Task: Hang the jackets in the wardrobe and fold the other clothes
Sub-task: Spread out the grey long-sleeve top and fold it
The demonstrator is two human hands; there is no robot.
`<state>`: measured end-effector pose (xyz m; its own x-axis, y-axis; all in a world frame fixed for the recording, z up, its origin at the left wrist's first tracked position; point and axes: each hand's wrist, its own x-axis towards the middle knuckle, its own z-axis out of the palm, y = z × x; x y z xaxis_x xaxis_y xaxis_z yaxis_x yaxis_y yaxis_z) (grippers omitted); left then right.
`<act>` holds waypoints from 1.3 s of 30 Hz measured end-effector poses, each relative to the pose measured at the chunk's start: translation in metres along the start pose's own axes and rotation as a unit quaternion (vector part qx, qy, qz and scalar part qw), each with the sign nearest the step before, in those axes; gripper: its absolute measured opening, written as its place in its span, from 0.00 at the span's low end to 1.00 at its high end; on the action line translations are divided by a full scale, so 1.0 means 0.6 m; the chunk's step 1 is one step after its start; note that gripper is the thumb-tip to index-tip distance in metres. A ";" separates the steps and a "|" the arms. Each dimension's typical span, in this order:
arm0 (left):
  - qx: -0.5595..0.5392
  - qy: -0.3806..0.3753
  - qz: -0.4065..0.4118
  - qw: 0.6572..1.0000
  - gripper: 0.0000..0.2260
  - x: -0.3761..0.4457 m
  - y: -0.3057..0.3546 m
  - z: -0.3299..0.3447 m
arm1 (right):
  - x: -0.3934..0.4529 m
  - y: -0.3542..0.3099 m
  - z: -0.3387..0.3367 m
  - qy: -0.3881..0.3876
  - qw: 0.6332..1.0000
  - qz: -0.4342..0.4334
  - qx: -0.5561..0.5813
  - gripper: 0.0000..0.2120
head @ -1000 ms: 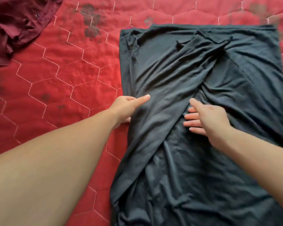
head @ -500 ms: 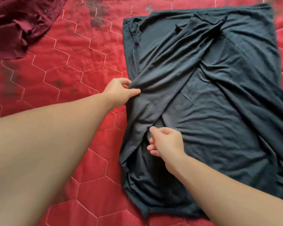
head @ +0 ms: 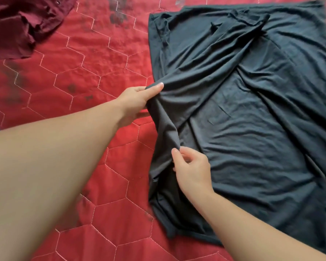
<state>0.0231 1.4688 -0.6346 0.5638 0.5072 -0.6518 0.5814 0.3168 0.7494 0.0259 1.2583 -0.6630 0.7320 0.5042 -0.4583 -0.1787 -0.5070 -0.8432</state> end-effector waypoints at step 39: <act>0.413 0.285 0.080 0.861 0.10 0.228 0.049 -0.060 | 0.319 -0.111 -0.065 -0.262 0.924 0.154 -0.232 0.23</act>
<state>0.0963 1.5767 -0.6976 0.4317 0.8774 -0.2091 0.8751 -0.3513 0.3328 0.2034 1.3613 -0.6836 0.2537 0.4926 -0.8325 0.0646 -0.8673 -0.4935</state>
